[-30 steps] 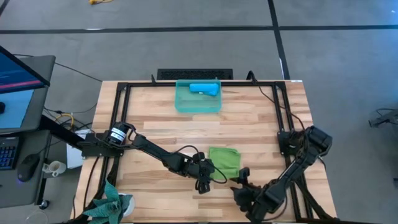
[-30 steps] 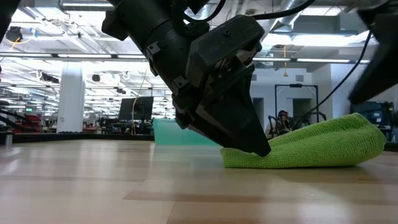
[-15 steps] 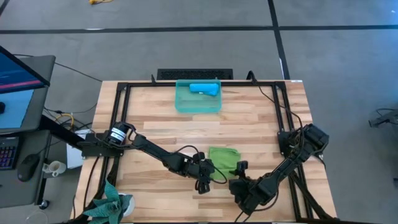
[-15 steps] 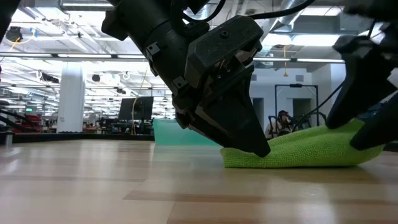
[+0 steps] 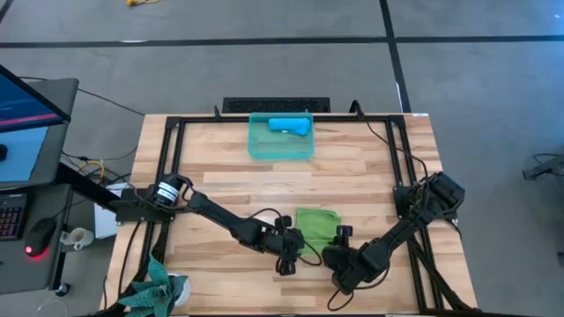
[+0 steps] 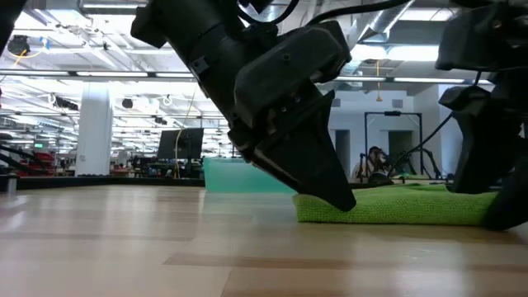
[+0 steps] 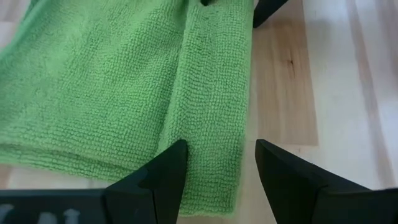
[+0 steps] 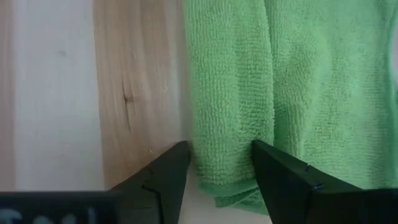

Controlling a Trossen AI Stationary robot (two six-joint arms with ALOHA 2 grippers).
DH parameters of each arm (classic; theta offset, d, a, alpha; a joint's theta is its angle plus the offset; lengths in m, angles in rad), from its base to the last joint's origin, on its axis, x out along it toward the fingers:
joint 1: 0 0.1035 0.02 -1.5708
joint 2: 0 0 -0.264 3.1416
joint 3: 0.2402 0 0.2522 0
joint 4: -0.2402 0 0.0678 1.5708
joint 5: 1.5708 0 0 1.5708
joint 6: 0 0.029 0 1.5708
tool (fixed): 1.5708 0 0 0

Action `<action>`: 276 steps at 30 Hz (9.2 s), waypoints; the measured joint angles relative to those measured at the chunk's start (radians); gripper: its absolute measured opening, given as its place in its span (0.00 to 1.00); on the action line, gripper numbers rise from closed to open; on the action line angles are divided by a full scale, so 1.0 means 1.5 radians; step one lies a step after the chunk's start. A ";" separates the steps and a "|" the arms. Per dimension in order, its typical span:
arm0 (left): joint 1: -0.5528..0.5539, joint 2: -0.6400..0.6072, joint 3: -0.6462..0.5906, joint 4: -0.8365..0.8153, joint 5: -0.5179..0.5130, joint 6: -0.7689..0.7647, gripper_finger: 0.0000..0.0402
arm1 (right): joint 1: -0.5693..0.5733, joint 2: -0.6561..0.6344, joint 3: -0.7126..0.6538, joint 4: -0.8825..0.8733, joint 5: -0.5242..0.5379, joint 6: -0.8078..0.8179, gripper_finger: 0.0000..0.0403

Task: Roll microfiber towels into tight, uniform cylinder then place into a basket
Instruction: Roll the green microfiber cloth

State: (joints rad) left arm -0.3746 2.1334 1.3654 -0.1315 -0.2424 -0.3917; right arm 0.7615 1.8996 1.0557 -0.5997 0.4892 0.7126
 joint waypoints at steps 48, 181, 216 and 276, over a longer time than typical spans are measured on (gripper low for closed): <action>-0.036 -0.032 0.007 -0.029 -0.144 0.054 0.47 | -0.008 0.003 -0.001 0.002 -0.058 0.014 0.06; -0.056 -0.003 0.067 -0.213 0.261 -0.412 0.07 | -0.130 0.052 0.106 0.074 -0.278 0.018 0.06; -0.052 -0.003 0.067 -0.214 0.210 -0.304 0.39 | -0.134 0.054 0.104 0.076 -0.274 0.008 0.04; -0.189 0.045 0.182 -0.283 -0.165 -0.046 0.39 | -0.139 0.055 0.103 0.093 -0.276 0.008 0.06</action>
State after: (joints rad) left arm -0.6573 2.2005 1.6390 -0.5554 -0.4900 -0.4606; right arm 0.5537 1.9820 1.2106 -0.4595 0.0753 0.7249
